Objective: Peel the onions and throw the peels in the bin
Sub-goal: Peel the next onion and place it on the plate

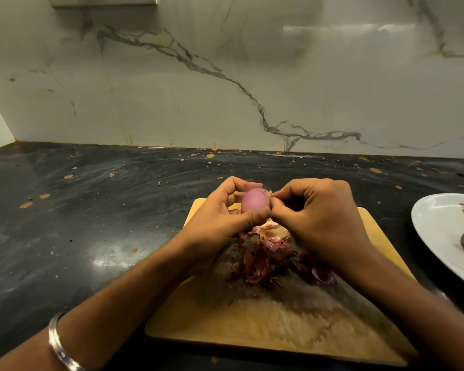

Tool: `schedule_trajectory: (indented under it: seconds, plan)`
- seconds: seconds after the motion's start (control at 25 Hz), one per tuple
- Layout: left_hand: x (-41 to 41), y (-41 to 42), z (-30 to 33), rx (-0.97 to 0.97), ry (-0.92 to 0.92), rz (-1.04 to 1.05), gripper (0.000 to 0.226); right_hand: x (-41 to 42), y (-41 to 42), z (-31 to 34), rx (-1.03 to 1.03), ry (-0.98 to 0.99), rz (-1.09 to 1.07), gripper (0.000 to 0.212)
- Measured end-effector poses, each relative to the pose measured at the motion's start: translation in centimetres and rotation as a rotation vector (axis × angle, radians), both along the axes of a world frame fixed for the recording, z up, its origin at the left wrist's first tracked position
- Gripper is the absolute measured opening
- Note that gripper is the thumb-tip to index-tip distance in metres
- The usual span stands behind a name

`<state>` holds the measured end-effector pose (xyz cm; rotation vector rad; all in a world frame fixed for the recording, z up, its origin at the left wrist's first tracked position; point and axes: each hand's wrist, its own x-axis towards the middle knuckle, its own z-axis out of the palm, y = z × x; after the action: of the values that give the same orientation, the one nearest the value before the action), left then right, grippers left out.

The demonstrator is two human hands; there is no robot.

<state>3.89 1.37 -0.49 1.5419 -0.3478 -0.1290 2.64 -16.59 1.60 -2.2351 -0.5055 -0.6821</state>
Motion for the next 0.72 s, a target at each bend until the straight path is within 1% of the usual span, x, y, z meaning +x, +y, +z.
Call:
schedule_trajectory:
  seconds: [0.2, 0.28, 0.36, 0.44, 0.6, 0.72]
  plan:
    - [-0.05, -0.21, -0.02, -0.058, 0.021, 0.003, 0.049, 0.34, 0.33, -0.16, -0.053, -0.108, -0.035, 0.006]
    - [-0.01, -0.27, 0.07, -0.081, 0.022, -0.013, 0.048, 0.44, 0.23, 0.0, 0.027, -0.08, -0.038, 0.006]
    - [0.12, -0.17, 0.2, -0.104, 0.033, -0.039, 0.045, 0.58, -0.01, 0.2, 0.162, 0.006, -0.046, 0.009]
    - [0.25, 0.04, 0.27, -0.129, 0.058, -0.059, 0.042, 0.8, -0.34, 0.28, 0.248, 0.06, -0.058, 0.011]
    - [0.55, 0.25, 0.26, -0.15, 0.089, -0.079, 0.042, 0.68, -0.33, 0.3, 0.235, 0.041, -0.076, 0.011]
    - [0.52, 0.12, 0.28, -0.174, 0.119, -0.081, 0.045, 0.44, -0.09, 0.31, 0.215, 0.038, -0.029, 0.009]
